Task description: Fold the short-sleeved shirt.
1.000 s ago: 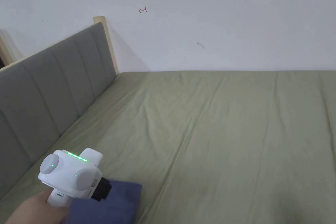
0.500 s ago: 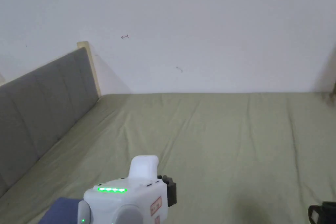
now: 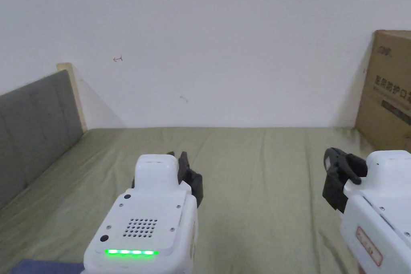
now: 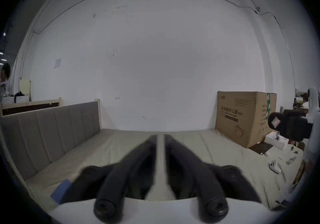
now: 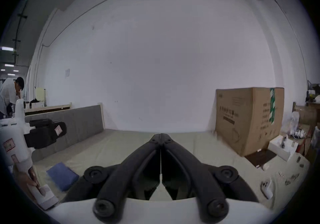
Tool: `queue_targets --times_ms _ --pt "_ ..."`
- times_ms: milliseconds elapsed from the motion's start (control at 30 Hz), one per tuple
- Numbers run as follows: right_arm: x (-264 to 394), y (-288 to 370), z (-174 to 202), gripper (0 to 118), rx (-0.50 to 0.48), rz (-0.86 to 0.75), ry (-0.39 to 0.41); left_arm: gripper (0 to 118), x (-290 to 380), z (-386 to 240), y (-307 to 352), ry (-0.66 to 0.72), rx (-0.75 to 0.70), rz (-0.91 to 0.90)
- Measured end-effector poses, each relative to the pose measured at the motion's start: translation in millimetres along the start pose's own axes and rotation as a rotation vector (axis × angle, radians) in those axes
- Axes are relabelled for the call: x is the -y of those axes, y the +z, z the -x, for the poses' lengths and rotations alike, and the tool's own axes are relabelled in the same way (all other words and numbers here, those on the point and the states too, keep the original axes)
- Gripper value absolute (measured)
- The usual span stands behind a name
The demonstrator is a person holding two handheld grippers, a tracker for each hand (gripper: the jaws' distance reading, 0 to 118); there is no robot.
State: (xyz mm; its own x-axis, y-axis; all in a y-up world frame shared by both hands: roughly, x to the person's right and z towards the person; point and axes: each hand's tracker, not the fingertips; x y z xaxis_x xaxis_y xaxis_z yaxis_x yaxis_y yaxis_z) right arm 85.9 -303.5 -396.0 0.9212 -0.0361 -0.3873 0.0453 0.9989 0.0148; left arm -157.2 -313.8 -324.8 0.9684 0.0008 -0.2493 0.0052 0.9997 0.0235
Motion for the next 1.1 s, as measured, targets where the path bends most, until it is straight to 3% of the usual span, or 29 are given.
queue_targets --times_ms 33,67,167,233,467,1100 --pt "-1.1 -0.7 2.4 18 -0.003 0.000 0.008 76 0.1 0.6 1.8 0.001 -0.008 -0.013" --pt "-1.6 -0.7 4.6 39 -0.002 -0.002 0.021 106 -1.6 0.5 1.6 0.003 -0.011 -0.016" --pt "-2.3 -0.5 11.0 104 0.029 -0.015 0.055 109 -6.2 2.0 8.2 0.040 -0.004 -0.047" --pt "-2.9 -0.2 11.2 118 0.047 -0.018 0.048 109 -11.4 -0.1 7.7 0.028 0.001 -0.045" --pt "-1.4 1.4 13.3 118 0.063 -0.007 0.034 109 -14.5 -6.2 4.9 -0.036 -0.029 -0.031" --pt "-1.4 -4.1 6.3 118 0.068 0.029 0.037 109 -11.1 0.8 1.8 -0.016 -0.001 -0.003"
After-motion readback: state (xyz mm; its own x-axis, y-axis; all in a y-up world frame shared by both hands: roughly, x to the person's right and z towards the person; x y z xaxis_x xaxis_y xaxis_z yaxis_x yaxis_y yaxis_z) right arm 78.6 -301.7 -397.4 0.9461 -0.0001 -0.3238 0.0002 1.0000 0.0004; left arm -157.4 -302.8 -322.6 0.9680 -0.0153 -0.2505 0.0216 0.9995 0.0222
